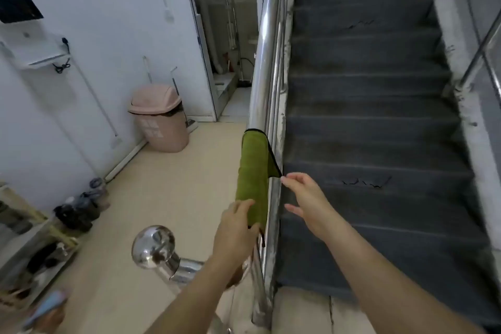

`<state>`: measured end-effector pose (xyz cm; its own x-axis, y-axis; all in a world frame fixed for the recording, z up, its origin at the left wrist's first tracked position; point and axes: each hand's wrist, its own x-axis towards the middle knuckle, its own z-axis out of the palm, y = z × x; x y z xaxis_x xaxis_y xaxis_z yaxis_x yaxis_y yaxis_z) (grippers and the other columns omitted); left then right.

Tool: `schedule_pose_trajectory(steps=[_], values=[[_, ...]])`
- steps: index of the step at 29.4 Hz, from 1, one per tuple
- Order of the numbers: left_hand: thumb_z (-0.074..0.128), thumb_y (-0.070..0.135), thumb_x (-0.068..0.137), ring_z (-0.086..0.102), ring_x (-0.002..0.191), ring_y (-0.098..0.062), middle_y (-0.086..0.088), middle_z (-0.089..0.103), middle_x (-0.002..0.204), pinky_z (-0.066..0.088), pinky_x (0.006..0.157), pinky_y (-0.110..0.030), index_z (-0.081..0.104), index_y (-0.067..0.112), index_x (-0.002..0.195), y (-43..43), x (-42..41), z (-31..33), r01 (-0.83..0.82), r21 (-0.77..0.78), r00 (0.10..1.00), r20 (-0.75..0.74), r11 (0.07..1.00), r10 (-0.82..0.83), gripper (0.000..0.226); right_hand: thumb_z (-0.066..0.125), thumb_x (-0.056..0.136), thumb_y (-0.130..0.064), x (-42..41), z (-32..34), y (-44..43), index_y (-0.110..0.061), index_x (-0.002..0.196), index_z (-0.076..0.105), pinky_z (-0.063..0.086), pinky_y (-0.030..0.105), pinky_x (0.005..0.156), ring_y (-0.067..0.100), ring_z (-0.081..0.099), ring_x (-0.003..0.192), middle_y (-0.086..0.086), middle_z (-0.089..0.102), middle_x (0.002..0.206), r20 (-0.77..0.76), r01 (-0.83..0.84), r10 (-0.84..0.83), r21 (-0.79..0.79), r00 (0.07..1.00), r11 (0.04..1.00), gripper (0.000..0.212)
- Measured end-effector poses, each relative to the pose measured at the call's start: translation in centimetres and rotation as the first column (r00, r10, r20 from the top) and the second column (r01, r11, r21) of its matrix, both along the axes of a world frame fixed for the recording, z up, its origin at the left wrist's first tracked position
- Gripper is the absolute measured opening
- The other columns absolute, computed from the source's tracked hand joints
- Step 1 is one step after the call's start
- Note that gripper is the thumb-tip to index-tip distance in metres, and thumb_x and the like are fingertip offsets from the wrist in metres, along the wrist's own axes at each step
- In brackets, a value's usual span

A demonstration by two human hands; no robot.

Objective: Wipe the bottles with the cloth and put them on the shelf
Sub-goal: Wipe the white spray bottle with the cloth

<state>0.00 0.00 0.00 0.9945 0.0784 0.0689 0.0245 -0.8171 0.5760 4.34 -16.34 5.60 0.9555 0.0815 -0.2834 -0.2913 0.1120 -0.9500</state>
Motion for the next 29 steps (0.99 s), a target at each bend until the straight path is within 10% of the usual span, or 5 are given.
schedule_pose_trajectory(steps=[8,15,20,26,29], values=[[0.067,0.024,0.089,0.050,0.096,-0.007,0.008,0.049,0.119,0.049,0.084,-0.021,0.045,0.030,0.130,0.1,7.5,-2.7,-0.214,0.033,0.976,-0.025,0.976,0.215,0.047,0.072,0.088,-0.036,17.2,-0.8,3.1,-0.031,0.157,-0.004,0.031,0.048,0.117,0.025,0.027,0.147,0.000,0.019,0.164,0.057,-0.201,0.228,-0.296,0.972,0.934,0.102],[0.070,0.020,0.084,0.056,0.073,-0.009,0.013,0.059,0.078,0.040,0.065,-0.023,0.056,0.028,0.085,1.7,8.3,-2.8,-0.251,-0.109,0.965,-0.103,0.962,0.240,0.016,0.052,0.093,-0.060,19.2,0.0,5.1,-0.018,0.093,0.056,0.043,0.033,0.065,0.027,0.059,0.087,0.004,0.062,0.095,0.022,-0.137,0.444,-0.936,0.896,0.323,0.042],[0.070,0.011,0.088,0.060,0.064,-0.013,0.004,0.065,0.068,0.049,0.064,-0.023,0.068,0.014,0.091,4.4,7.1,1.6,-0.166,-0.560,0.909,-0.406,0.811,-0.094,0.005,0.063,0.094,-0.036,18.0,3.2,6.0,-0.002,0.074,0.067,0.048,0.031,0.065,0.020,0.062,0.064,0.006,0.063,0.066,0.010,-0.481,0.616,-0.616,0.787,0.624,0.040],[0.075,0.034,0.083,0.057,0.123,-0.016,0.004,0.060,0.134,0.049,0.095,-0.037,0.053,0.027,0.135,9.2,6.5,9.0,-0.042,-0.796,0.983,0.074,0.603,0.166,0.058,0.064,0.094,-0.025,15.6,11.4,9.2,-0.003,0.091,0.073,0.058,0.035,0.075,0.025,0.068,0.077,0.015,0.072,0.084,0.097,-0.845,0.935,-0.405,0.340,0.349,0.024],[0.076,0.041,0.076,0.066,0.102,-0.023,-0.011,0.071,0.111,0.053,0.088,-0.037,0.070,0.014,0.114,11.3,5.0,12.4,0.067,-0.849,0.995,0.097,0.524,0.031,0.047,0.059,0.093,-0.020,13.7,14.1,12.6,-0.009,0.078,0.075,0.057,0.025,0.069,0.017,0.067,0.070,0.005,0.071,0.076,0.172,-0.927,0.948,-0.223,0.268,0.303,0.025]])
